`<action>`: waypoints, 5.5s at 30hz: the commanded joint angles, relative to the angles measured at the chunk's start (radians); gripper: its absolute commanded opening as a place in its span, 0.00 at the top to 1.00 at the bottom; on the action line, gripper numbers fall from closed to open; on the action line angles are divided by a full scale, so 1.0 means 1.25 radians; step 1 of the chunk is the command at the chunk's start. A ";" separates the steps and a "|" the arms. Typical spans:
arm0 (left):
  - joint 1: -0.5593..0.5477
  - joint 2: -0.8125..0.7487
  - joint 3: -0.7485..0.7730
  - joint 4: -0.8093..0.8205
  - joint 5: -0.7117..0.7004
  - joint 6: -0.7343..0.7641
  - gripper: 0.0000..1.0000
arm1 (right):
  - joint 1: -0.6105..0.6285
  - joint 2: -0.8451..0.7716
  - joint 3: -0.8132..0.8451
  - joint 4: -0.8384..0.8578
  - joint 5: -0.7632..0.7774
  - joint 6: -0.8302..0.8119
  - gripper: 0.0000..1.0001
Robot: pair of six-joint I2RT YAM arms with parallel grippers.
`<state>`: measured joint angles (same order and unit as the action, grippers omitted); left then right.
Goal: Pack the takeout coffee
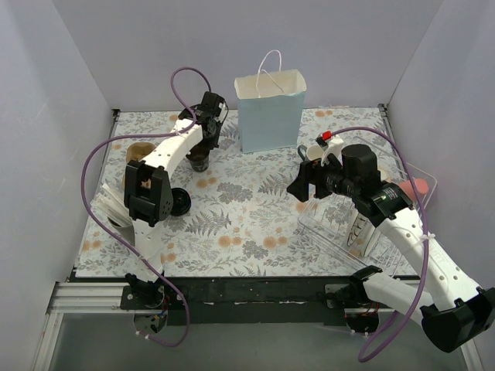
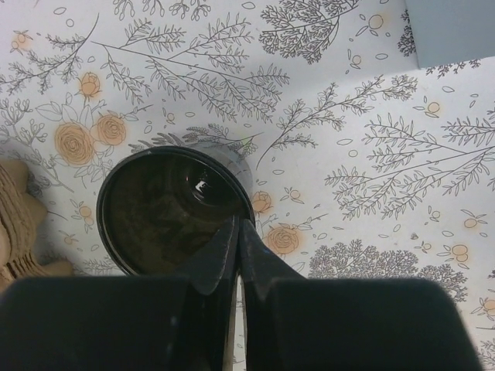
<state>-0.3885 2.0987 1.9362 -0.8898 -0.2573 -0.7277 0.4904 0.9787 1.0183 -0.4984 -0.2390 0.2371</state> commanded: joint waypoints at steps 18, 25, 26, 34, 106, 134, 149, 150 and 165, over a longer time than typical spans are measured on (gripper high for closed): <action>-0.005 -0.048 0.000 0.036 -0.011 0.000 0.70 | -0.003 -0.002 0.033 0.011 -0.009 0.003 0.10; -0.005 -0.049 -0.001 0.036 -0.002 -0.002 0.73 | -0.003 -0.001 0.037 0.011 -0.010 0.002 0.10; -0.005 -0.049 -0.003 0.037 -0.002 -0.002 0.73 | -0.003 0.000 0.037 0.011 -0.010 0.002 0.10; -0.005 -0.059 -0.010 0.039 -0.017 -0.006 0.74 | -0.003 0.000 0.031 0.011 -0.010 0.004 0.10; -0.008 -0.261 -0.172 0.139 0.193 -0.046 1.00 | -0.003 0.152 0.010 0.331 -0.064 0.259 0.19; -0.044 -0.416 -0.418 0.313 0.369 0.050 1.00 | 0.013 0.524 0.170 0.459 -0.133 0.386 0.44; -0.126 -0.367 -0.327 0.312 0.294 0.038 1.00 | 0.013 0.378 0.116 0.326 0.016 0.247 0.45; -0.126 -0.362 -0.317 0.306 0.288 0.041 1.00 | 0.013 0.373 0.111 0.325 0.022 0.242 0.45; -0.162 -0.358 -0.157 0.107 0.105 0.032 1.00 | 0.007 0.300 0.089 0.223 0.083 0.170 0.45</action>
<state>-0.5594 1.6817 1.6909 -0.6315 -0.0097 -0.6785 0.5041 1.4246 1.1309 -0.1810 -0.1768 0.5041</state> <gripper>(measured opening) 0.021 0.545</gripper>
